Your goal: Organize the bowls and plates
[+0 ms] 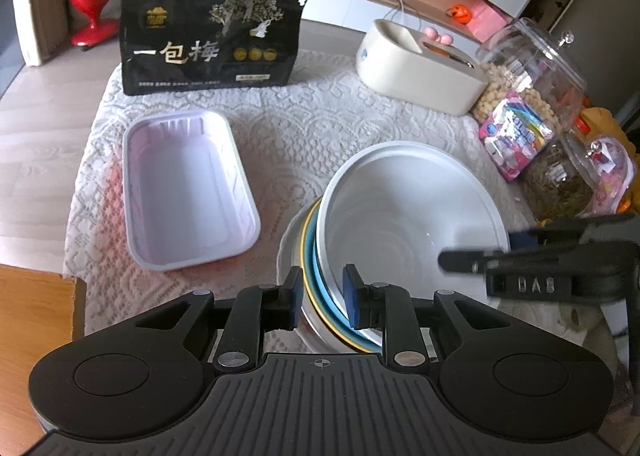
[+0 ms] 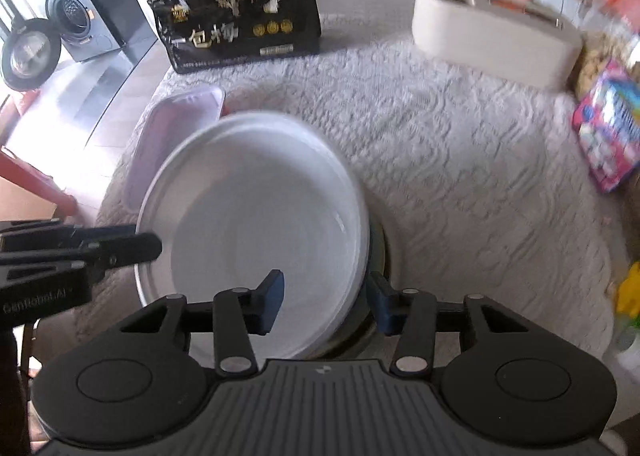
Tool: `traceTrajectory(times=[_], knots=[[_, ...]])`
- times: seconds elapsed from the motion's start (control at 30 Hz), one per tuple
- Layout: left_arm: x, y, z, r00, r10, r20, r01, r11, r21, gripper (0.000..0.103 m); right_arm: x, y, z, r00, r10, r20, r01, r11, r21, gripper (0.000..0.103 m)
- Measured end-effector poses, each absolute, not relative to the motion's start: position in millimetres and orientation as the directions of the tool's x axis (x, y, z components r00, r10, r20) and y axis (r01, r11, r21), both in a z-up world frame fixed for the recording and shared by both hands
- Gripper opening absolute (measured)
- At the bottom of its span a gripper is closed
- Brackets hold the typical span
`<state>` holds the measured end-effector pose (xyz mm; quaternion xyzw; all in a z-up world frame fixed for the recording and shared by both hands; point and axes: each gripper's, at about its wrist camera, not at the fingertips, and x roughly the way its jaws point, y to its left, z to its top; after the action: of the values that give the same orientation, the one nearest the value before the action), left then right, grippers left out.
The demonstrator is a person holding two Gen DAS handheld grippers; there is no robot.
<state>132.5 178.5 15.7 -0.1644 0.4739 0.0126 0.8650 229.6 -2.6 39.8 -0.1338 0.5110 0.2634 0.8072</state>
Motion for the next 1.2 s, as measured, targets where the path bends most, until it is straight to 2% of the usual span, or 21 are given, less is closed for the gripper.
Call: traceTrajectory(times=[0.2, 0.43, 0.83, 1.2], knots=[[130.7, 177.7, 19.9, 0.567, -0.138, -0.812, -0.174, 0.944, -0.281, 0.023, 242.2, -9.7, 49.6, 0.477, 0.217, -0.852, -0.516, 0.853, -0.071, 0.046], [124.1, 179.2, 35.9, 0.65, -0.2, -0.733, -0.126, 0.923, -0.363, 0.022, 263.2, -23.9, 41.2, 0.438, 0.232, -0.869, -0.481, 0.877, -0.008, 0.046], [133.2, 184.8, 18.5, 0.612, -0.139, -0.778, -0.179, 0.934, -0.308, 0.025, 261.3, -15.7, 30.7, 0.419, 0.227, -0.879, -0.499, 0.867, -0.014, 0.046], [135.9, 192.0, 9.9, 0.596, -0.156, -0.788, -0.21, 0.917, -0.34, 0.024, 249.5, -13.1, 34.9, 0.416, 0.224, -0.881, -0.537, 0.843, -0.04, 0.046]])
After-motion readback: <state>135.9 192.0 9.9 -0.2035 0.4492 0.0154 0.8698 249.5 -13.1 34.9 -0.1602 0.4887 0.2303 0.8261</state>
